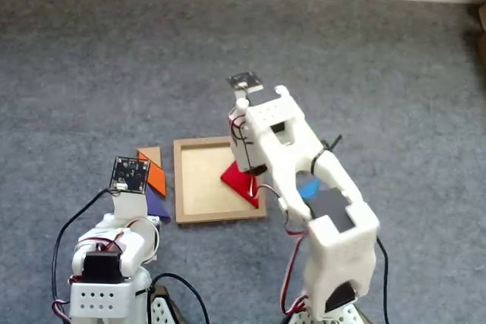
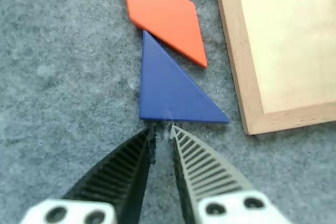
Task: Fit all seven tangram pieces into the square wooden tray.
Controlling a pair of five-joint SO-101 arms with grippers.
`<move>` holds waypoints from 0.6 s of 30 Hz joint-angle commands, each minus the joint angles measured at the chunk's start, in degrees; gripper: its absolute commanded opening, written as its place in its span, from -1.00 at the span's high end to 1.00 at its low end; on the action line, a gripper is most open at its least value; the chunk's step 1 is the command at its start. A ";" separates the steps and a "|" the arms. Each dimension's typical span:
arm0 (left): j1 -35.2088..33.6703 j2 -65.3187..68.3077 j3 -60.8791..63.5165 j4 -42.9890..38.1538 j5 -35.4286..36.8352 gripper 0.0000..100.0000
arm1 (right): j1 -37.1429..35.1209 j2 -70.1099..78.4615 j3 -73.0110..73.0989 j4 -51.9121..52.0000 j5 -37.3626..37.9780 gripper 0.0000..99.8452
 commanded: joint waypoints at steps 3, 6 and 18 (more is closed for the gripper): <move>0.04 -2.68 1.19 0.18 0.26 0.87 | 1.80 -14.29 1.71 0.48 0.70 0.99; 0.04 -2.68 1.19 0.18 0.26 0.87 | 3.65 -17.01 4.44 -1.19 0.79 0.99; 0.04 -2.68 1.19 0.18 0.26 0.87 | 7.60 -26.42 21.67 -16.22 11.69 0.99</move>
